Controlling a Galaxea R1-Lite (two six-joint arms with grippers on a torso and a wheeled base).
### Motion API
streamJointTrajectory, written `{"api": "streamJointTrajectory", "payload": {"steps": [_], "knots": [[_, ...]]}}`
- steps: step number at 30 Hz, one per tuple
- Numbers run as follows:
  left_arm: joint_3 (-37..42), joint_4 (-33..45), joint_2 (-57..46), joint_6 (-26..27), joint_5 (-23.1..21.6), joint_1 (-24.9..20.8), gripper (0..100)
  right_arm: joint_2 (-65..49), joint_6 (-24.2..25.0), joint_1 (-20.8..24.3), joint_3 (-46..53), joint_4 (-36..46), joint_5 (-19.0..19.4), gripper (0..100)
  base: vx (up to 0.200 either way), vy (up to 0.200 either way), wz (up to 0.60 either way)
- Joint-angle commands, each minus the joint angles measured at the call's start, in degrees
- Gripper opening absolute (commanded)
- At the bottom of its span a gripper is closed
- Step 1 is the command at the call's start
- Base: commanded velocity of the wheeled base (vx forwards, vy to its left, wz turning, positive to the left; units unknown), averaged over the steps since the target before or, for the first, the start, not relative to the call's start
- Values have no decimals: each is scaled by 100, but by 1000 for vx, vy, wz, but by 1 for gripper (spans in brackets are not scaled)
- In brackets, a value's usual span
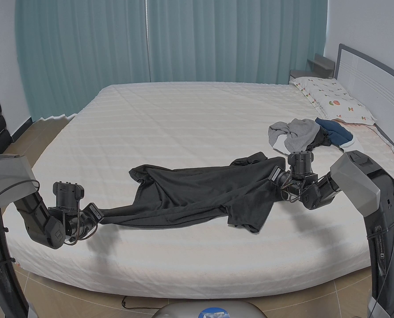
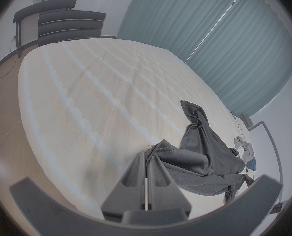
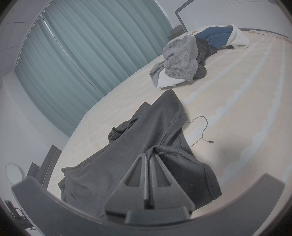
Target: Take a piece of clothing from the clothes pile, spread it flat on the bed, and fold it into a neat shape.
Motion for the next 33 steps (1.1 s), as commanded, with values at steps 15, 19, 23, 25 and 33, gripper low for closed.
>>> {"api": "streamJointTrajectory", "payload": {"steps": [15,19,23,25,33], "knots": [[-171,-22,287,-27,20,151,0,-98,8,-135,36,-181,79,100,0,0,0],[-180,-22,287,-27,20,186,0,-520,25,-188,432,-225,176,100,0,0,0],[-233,-39,287,-36,20,256,0,-1100,8,-171,1372,-208,800,100,0,0,0],[-259,-39,287,-36,11,300,0,-1179,-19,-144,1592,-173,976,100,0,0,0],[-461,-110,331,-97,-51,582,0,-819,-362,163,1759,-155,1064,100,0,0,0]]}}
